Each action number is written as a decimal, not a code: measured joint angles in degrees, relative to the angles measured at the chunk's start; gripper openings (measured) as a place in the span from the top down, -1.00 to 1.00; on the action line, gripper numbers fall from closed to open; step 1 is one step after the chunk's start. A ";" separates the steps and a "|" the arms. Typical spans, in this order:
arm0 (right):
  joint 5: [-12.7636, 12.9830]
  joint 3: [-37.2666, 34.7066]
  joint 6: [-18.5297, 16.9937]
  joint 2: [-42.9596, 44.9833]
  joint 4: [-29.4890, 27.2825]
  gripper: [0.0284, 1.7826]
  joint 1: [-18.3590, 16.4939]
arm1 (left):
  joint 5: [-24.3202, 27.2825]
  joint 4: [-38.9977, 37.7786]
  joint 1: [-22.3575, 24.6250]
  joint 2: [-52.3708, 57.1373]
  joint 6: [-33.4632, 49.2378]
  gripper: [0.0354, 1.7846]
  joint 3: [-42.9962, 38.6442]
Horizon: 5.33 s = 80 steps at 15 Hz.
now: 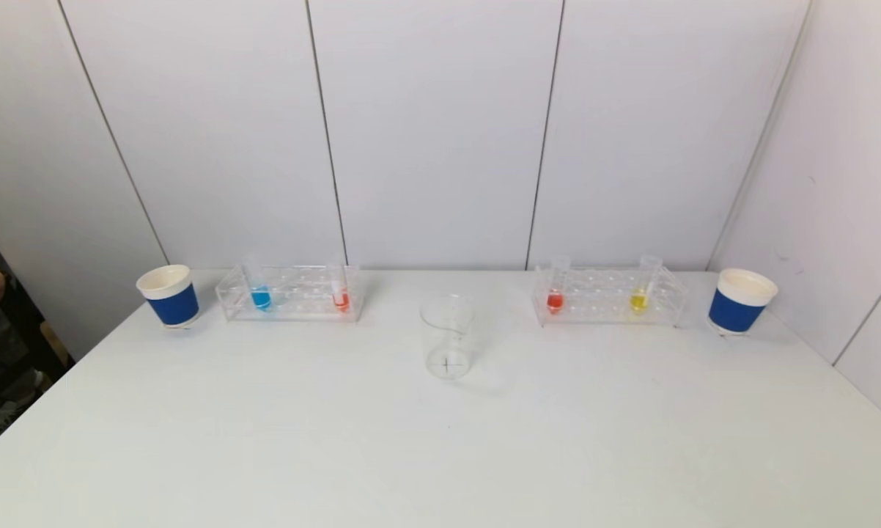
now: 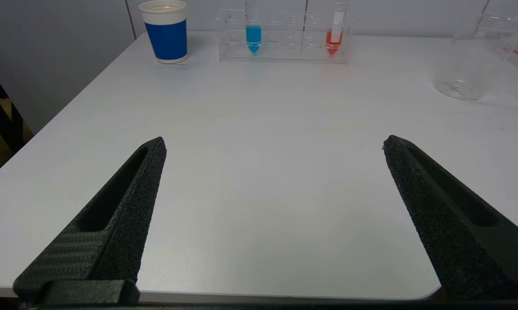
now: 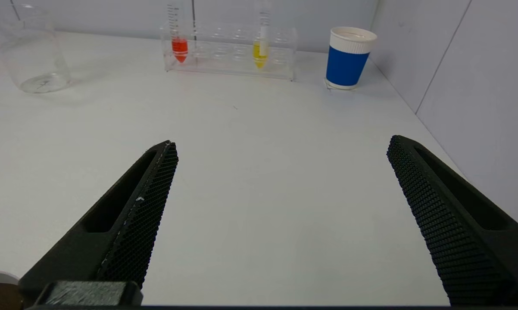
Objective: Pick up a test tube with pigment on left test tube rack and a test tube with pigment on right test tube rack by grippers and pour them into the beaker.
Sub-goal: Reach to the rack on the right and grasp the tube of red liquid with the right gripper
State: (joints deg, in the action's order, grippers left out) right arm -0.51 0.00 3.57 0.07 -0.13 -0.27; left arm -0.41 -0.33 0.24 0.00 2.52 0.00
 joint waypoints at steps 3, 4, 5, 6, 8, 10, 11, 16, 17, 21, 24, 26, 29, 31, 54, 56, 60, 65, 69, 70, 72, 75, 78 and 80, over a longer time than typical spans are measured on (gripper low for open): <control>-0.06 0.00 0.48 0.00 -0.05 -0.99 0.00 | 0.04 0.00 0.00 0.00 0.00 -0.98 0.00; 0.05 0.00 0.48 -0.02 -0.02 -0.99 0.00 | 0.01 0.00 0.00 0.00 0.00 -0.98 0.00; 0.13 0.00 0.41 0.00 0.24 -0.99 0.00 | 0.04 0.00 0.00 0.00 0.01 -0.98 0.00; 0.21 0.10 0.45 0.00 0.27 -0.99 0.00 | 0.01 0.02 -0.02 0.00 0.00 -0.98 0.00; 0.16 0.96 0.48 0.00 -0.11 -0.99 0.00 | 0.01 0.00 0.00 0.00 -0.05 -0.98 0.00; -0.11 2.84 0.30 0.00 -0.88 -0.99 0.00 | 0.01 0.02 0.00 0.00 -0.02 -0.98 0.00; -0.50 3.80 0.30 0.00 -1.21 -0.99 0.00 | 0.00 0.00 0.00 0.00 -0.02 -0.98 0.00; -1.49 10.93 0.34 -0.54 -7.17 -0.99 0.00 | 0.04 0.00 0.00 0.00 -0.02 -0.98 0.00; -2.13 12.20 0.33 -1.12 -7.46 -0.99 0.00 | 0.00 0.00 0.00 0.00 0.00 -0.98 0.00; -3.71 17.14 0.33 -5.14 -7.02 -0.99 0.02 | 0.00 0.00 -0.02 0.00 0.00 -0.98 0.00; -5.66 21.71 0.39 -9.98 -6.72 -0.99 0.02 | 0.04 0.00 0.00 0.00 0.00 -0.98 0.00; -6.38 24.72 0.44 -14.13 -6.01 -0.99 0.06 | 0.00 0.02 0.00 0.00 0.00 -0.98 0.00; -8.03 27.23 0.37 -20.82 -1.27 -0.99 0.27 | 0.04 0.00 0.00 0.00 0.00 -0.98 0.00; -9.62 27.83 0.37 -25.62 3.07 -0.99 0.34 | 0.04 0.02 0.00 0.00 0.00 -0.98 0.00; -24.23 25.65 0.65 -76.29 44.14 -0.99 2.17 | 0.04 0.02 0.00 0.00 -0.02 -0.98 0.00; -24.15 25.11 0.61 -81.32 49.41 -0.99 2.83 | 0.01 0.00 0.00 0.00 0.01 -0.98 0.00; -23.69 24.47 0.50 -90.87 58.98 -0.99 4.36 | -0.02 0.00 0.00 0.00 0.01 -0.98 0.00; -21.76 24.39 0.28 -102.22 71.74 -0.99 6.35 | 0.01 0.00 0.00 0.00 0.00 -0.98 0.00; -16.21 25.75 0.00 -111.51 81.71 -0.99 8.69 | 0.04 0.02 0.00 0.00 0.00 -0.98 0.00; -15.12 26.54 0.00 -113.32 82.87 -0.99 9.30 | 0.01 0.00 0.00 0.00 0.00 -0.98 0.00; -13.48 28.96 0.00 -116.03 82.63 -0.99 10.46 | 0.00 0.00 0.00 0.00 0.00 -0.98 0.00; -12.89 33.43 0.00 -117.97 78.19 -0.99 11.57 | 0.04 0.00 0.00 0.00 0.01 -0.98 0.00; -12.79 36.99 0.06 -119.15 74.94 -0.99 12.45 | 0.01 0.00 0.00 0.00 -0.02 -0.98 0.00; -12.54 38.67 0.06 -120.00 74.28 -0.99 12.78 | 0.01 0.00 0.00 0.00 0.00 -0.98 0.00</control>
State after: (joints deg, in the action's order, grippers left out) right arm -13.06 38.67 3.63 -119.93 74.14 12.51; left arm -0.40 -0.33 0.24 0.00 2.52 0.00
